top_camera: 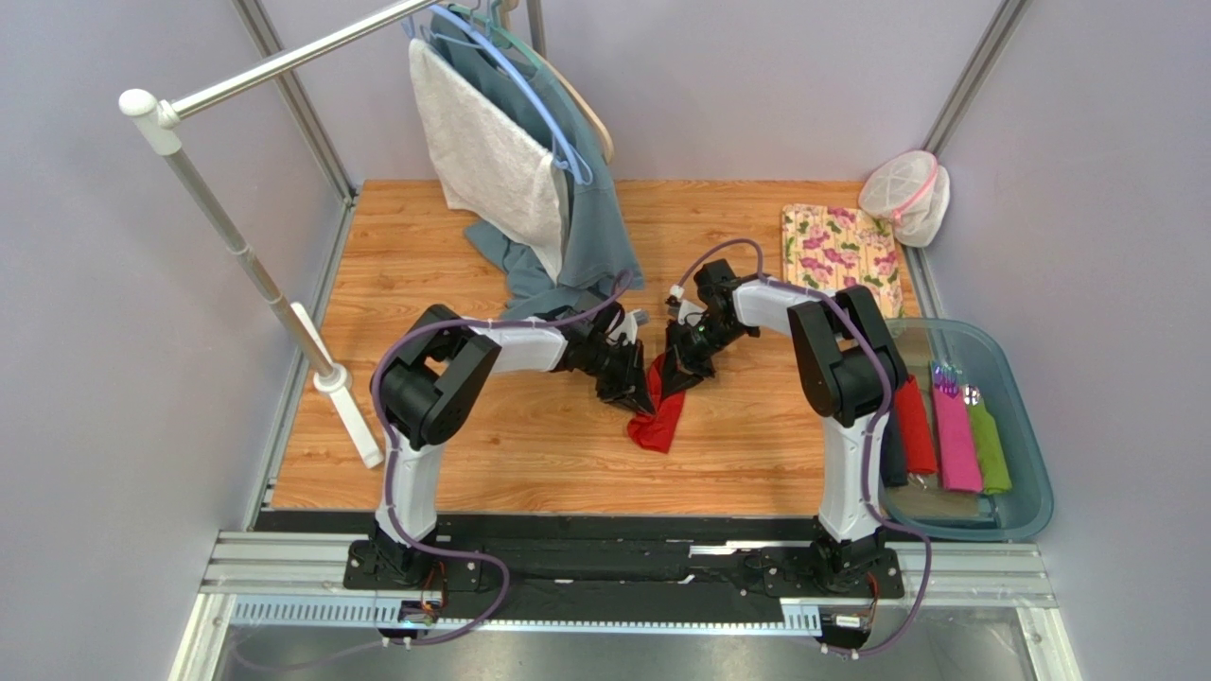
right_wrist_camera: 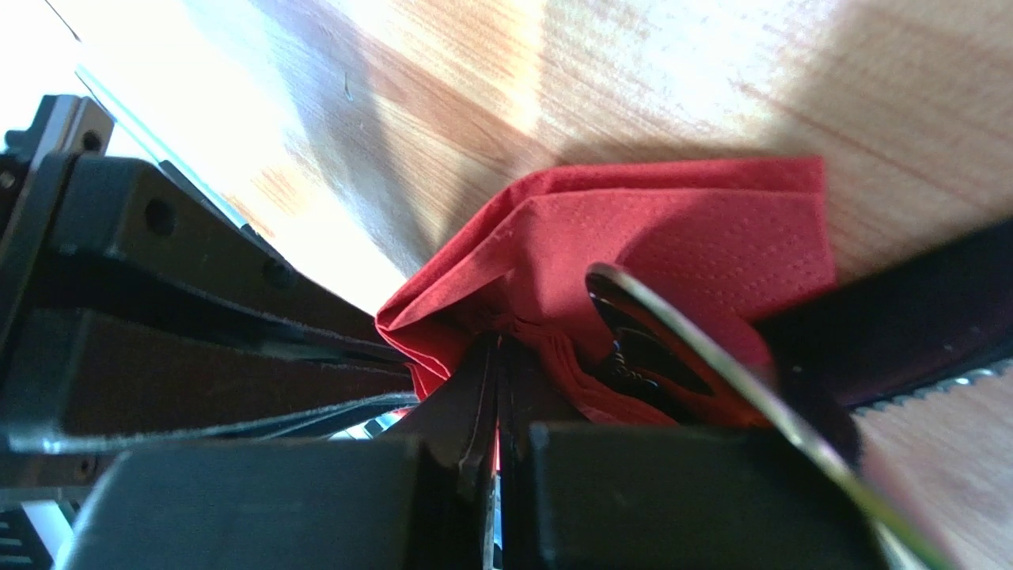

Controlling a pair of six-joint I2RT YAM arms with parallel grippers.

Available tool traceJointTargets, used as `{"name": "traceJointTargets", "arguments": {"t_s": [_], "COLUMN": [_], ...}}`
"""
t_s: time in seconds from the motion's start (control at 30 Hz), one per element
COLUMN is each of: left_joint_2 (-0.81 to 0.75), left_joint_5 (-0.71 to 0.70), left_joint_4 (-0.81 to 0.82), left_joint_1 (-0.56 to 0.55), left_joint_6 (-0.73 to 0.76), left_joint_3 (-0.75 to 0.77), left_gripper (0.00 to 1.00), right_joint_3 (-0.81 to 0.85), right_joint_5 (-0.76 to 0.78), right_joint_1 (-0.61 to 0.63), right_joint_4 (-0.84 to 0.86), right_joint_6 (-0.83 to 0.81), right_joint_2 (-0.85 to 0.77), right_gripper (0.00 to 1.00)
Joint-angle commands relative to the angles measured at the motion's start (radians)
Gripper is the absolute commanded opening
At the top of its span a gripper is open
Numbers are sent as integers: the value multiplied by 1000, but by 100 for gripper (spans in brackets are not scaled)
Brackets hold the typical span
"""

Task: Place the utensils on the paper napkin and roll it up

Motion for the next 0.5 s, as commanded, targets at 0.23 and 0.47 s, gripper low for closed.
{"name": "traceJointTargets", "arguments": {"t_s": [0.23,0.47], "left_joint_2": [21,37], "left_joint_5": [-139,-130], "left_joint_4": [-197,-200], "left_joint_1": [-1,-1], "left_joint_6": [142,153], "left_joint_3": [71,99], "left_gripper": [4,3], "right_joint_3": [42,37], "right_joint_5": [79,-58], "right_joint_1": [-52,-113], "right_joint_4": [57,91], "right_joint_6": [-13,35], "right_joint_2": [-32,-112], "right_gripper": [7,8]}}
